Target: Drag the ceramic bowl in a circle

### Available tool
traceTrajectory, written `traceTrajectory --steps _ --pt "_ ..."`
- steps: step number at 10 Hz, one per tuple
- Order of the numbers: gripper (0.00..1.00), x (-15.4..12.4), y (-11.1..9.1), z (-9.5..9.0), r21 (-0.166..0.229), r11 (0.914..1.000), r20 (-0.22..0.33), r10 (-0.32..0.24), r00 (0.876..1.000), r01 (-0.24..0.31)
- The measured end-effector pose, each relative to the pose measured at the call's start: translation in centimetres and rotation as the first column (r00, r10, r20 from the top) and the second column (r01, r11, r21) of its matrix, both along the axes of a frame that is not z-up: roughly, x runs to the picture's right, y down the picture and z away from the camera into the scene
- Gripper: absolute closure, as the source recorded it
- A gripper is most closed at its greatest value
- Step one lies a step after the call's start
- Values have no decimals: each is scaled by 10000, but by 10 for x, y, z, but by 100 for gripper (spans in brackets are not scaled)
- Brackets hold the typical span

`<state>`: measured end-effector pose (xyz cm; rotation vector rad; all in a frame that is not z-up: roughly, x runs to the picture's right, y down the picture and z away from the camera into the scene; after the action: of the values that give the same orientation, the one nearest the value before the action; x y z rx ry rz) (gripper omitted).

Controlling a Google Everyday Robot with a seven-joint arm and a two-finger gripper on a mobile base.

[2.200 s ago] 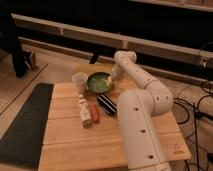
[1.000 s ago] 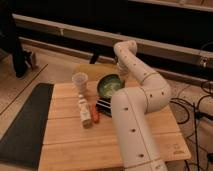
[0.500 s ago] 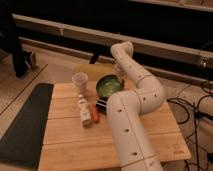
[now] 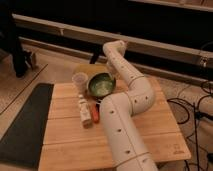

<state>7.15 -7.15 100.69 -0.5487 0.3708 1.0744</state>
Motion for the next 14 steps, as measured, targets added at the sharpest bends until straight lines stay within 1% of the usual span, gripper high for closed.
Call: traceTrajectory --steps 2,4,6,7,9,10,11,12,13,14 --pt "100 14 0 -13 -250 9997 -184 -52 9998 47" --pt "100 36 4 -23 -528 9986 -592 -80 9982 48" --pt "100 71 7 -31 -719 9973 -1337 -235 9908 139" --pt "100 89 9 -34 -757 9969 -1738 -323 9843 193" --pt "100 107 10 -31 -679 9973 -2129 -429 9761 290" --pt "100 109 5 -25 -413 9987 -2128 -384 9763 303" --pt "100 102 -5 -17 42 9993 -1880 -346 9816 361" --pt "100 88 -15 -11 413 9985 -1506 -280 9882 346" --pt "100 70 -22 -6 697 9971 -1094 -228 9937 306" --pt "100 54 -26 -3 870 9959 -703 -178 9974 239"
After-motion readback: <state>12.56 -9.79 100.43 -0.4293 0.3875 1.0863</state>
